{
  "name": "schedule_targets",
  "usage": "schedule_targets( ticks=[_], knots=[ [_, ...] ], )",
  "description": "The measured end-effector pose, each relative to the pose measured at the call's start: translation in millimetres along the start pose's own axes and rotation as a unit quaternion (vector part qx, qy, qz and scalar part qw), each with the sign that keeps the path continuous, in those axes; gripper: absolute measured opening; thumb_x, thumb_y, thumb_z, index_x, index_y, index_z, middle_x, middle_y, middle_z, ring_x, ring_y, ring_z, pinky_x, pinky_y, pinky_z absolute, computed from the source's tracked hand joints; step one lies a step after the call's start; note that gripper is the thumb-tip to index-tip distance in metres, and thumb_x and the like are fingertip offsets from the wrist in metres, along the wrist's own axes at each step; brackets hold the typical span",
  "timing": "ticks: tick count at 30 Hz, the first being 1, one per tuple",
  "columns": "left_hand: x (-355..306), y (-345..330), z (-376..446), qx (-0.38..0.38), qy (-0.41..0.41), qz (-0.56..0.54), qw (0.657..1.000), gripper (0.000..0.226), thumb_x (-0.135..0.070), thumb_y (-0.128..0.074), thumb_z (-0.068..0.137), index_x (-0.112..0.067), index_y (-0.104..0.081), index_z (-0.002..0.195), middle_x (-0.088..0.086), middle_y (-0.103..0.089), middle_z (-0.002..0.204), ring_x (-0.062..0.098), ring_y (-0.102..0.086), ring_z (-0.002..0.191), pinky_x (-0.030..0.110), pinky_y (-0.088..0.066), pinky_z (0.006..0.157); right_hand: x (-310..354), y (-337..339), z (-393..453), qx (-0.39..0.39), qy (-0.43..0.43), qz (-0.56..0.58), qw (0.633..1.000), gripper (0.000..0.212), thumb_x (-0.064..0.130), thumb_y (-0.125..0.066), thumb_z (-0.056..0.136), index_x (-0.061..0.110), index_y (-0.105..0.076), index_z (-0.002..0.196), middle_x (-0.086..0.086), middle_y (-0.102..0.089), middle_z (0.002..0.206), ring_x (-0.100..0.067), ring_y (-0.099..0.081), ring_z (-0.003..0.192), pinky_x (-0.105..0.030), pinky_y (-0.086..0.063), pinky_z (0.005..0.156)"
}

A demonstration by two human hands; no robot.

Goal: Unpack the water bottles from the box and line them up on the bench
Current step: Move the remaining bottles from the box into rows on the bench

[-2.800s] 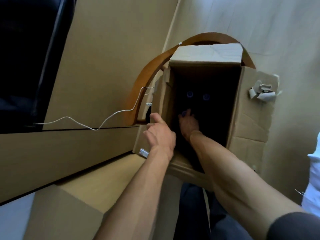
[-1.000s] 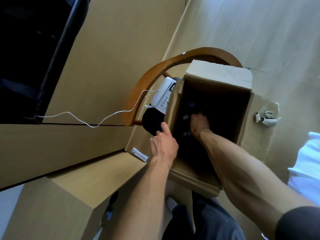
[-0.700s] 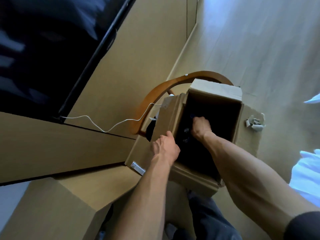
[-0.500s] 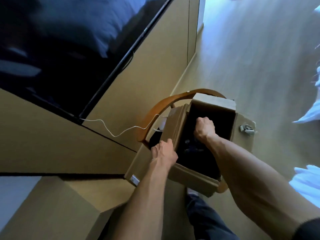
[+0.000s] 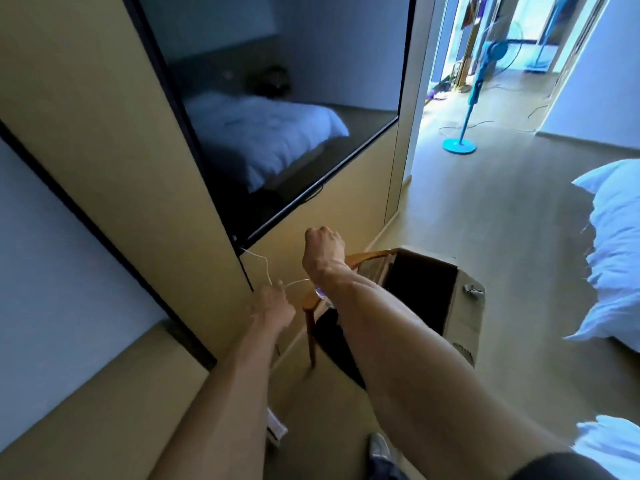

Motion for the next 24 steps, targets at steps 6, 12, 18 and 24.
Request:
schedule_targets(
  ticks=[6,12,18,24],
  knots=[
    [158.8,42.3,-87.4,-0.056,0.105,-0.004,0.993,0.057,-0.021,-0.049,0.094,-0.011,-0.029,0.146,0.014,-0.056,0.128,0.031,-0.057,0.115,0.038,-0.047,0.089,163.5,-17.3,-58.7,0.056,0.107,0.122,0.985,0.026,0.009,-0.063,0.076,0.006,-0.065,0.101,-0.017,-0.064,0.101,-0.037,-0.061,0.095,-0.035,-0.050,0.077],
    [373.0,38.2,-216.1,-0.230,0.395,-0.503,0.733,0.047,-0.032,-0.029,0.104,-0.001,-0.047,0.135,0.021,-0.051,0.136,0.038,-0.050,0.124,0.041,-0.043,0.100,346.3,-40.1,-141.2,0.114,0.229,0.346,0.903,0.037,0.014,-0.072,0.065,0.011,-0.056,0.098,-0.003,-0.060,0.072,-0.022,-0.054,0.066,-0.029,-0.045,0.056],
    [478.5,16.1,-292.6,-0.259,0.364,-0.796,0.409,0.071,-0.062,-0.024,0.097,-0.005,-0.047,0.132,0.026,-0.060,0.120,0.038,-0.062,0.101,0.037,-0.049,0.078,503.4,-60.9,-218.7,0.207,0.246,0.499,0.805,0.029,0.021,-0.077,0.065,0.016,-0.062,0.089,0.004,-0.062,0.064,-0.007,-0.054,0.052,-0.010,-0.037,0.042],
    [553.6,41.2,-339.5,-0.390,0.311,-0.829,0.252,0.055,-0.049,-0.032,0.095,-0.008,-0.057,0.122,0.017,-0.065,0.101,0.029,-0.064,0.079,0.027,-0.044,0.063,622.8,-81.2,-278.7,0.300,0.284,0.521,0.747,0.017,0.021,-0.073,0.068,0.015,-0.067,0.083,-0.002,-0.070,0.069,-0.013,-0.062,0.060,-0.019,-0.045,0.057]
  ],
)
Point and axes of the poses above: each hand's wrist, its own z-axis towards the middle knuckle, its own y-axis out of the back of the hand, x = y × z, the point moved 9 cm from there along z, towards the middle knuckle
